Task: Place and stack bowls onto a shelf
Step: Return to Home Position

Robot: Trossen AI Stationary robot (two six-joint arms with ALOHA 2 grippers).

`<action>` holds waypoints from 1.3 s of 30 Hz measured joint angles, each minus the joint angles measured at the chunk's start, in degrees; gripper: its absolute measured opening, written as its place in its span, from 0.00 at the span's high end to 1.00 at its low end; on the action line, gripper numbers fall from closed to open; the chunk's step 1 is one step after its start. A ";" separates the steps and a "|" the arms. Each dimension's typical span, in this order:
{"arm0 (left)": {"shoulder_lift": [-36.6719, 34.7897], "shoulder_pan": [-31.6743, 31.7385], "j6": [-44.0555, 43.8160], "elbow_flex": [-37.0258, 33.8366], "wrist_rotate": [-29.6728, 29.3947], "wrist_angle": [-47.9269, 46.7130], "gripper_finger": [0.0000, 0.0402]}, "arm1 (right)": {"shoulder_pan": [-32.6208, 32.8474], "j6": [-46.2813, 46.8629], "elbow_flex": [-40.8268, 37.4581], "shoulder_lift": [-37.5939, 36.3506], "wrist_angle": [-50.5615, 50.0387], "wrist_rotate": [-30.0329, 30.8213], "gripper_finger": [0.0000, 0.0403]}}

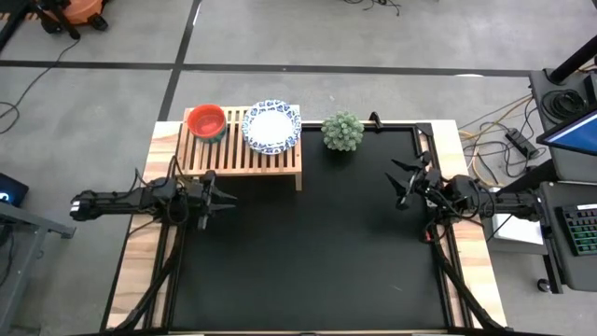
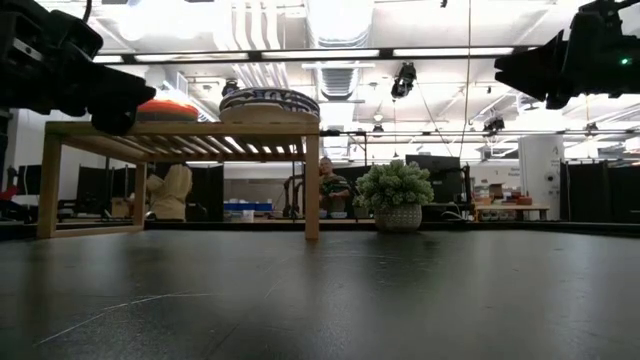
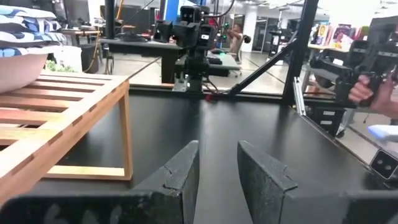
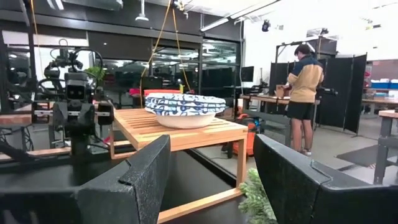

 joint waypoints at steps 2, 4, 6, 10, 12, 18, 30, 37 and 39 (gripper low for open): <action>0.19 0.00 -0.02 0.00 0.00 0.00 0.77 | 0.00 1.16 -0.02 0.19 -0.06 -0.03 0.45; 0.26 0.00 -0.19 0.00 0.00 -0.02 0.77 | 0.00 1.40 -0.02 0.38 -0.04 -0.03 0.45; 0.27 0.00 -0.38 0.00 0.00 0.00 0.77 | 0.00 1.45 -0.02 0.44 -0.06 -0.04 0.45; 0.26 0.00 -0.42 0.00 0.00 0.02 0.77 | 0.00 1.42 -0.02 0.44 -0.04 -0.05 0.45; 0.26 0.02 -0.44 0.00 0.00 0.02 0.77 | 0.00 1.42 -0.04 0.44 -0.04 -0.06 0.45; 0.29 0.04 -0.43 0.00 0.00 0.05 0.77 | 0.00 1.40 -0.04 0.44 -0.04 -0.06 0.45; 0.29 0.04 -0.43 0.00 -0.02 0.07 0.77 | 0.00 1.40 -0.07 0.44 -0.04 -0.08 0.45; 0.29 0.04 -0.44 -0.01 -0.04 0.09 0.77 | 0.00 1.40 -0.08 0.44 -0.04 -0.08 0.45; 0.29 0.04 -0.44 -0.02 -0.04 0.09 0.77 | 0.00 1.42 -0.09 0.44 -0.04 -0.08 0.45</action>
